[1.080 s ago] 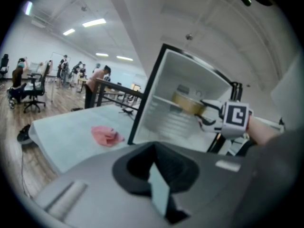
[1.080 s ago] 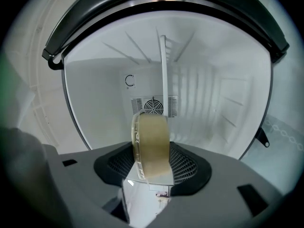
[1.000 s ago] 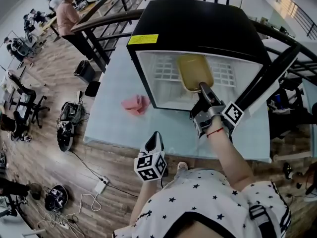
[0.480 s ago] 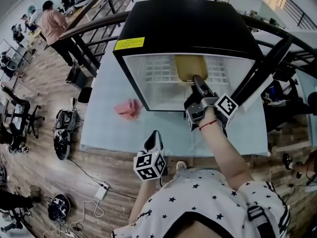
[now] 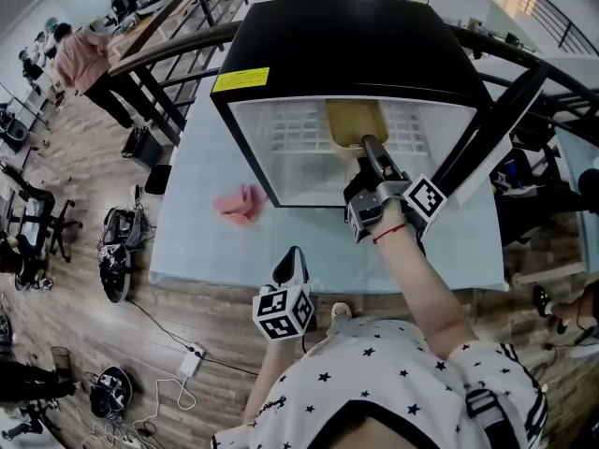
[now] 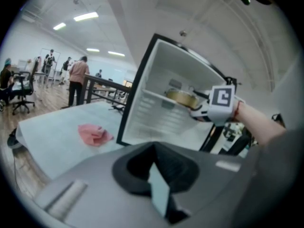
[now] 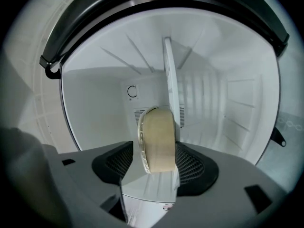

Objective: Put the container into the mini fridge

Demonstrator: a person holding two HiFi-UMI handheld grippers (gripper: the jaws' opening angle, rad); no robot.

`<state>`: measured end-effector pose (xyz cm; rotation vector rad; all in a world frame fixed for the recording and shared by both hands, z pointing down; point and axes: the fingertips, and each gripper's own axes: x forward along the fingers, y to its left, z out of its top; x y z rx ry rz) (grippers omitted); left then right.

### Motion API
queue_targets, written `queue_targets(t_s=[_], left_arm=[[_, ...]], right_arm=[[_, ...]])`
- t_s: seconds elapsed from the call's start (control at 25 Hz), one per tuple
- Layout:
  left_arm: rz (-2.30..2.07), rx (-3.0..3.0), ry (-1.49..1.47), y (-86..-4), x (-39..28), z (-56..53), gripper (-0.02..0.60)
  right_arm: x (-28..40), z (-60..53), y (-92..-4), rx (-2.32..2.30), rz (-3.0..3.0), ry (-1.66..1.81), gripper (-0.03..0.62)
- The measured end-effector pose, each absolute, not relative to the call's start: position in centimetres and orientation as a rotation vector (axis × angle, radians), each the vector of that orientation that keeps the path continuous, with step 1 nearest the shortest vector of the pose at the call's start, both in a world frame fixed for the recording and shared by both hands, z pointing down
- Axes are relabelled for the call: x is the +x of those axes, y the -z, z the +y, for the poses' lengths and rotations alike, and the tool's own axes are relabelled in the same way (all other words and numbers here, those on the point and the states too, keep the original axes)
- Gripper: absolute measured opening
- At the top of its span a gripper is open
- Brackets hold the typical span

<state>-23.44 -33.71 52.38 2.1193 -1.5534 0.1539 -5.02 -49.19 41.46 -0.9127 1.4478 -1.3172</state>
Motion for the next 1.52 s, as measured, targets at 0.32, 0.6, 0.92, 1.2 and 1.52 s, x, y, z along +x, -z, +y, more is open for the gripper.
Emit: queue_targets(t_s=[0.32, 0.6, 0.92, 1.2, 1.52], left_arm=[[-1.553, 2.129, -0.15, -52.1, -23.4, -32.8, 0.008], [-1.548, 2.141, -0.145, -51.8, -22.8, -31.5, 0.008], [-1.513, 2.165, -0.147, -51.9, -21.1, -29.2, 0.008], [-1.473, 2.188, -0.165, -52.4, -19.4, -26.6, 0.008], [-1.433, 2.213, -0.172, -52.5, -17.5, -23.2, 0.008]], right_arm=[[-5.0, -48.1, -41.4, -0.915, 1.465, 1.321, 0.242], [-4.6, -45.7, -42.0, -0.92, 1.477, 1.338, 0.249], [-4.0, -41.3, -42.6, -0.979, 1.596, 1.307, 0.247], [-3.8, -36.5, -44.3, -1.159, 1.808, 1.261, 0.112], [-2.7, -30.0, -47.3, -1.402, 2.118, 1.129, 0.038]])
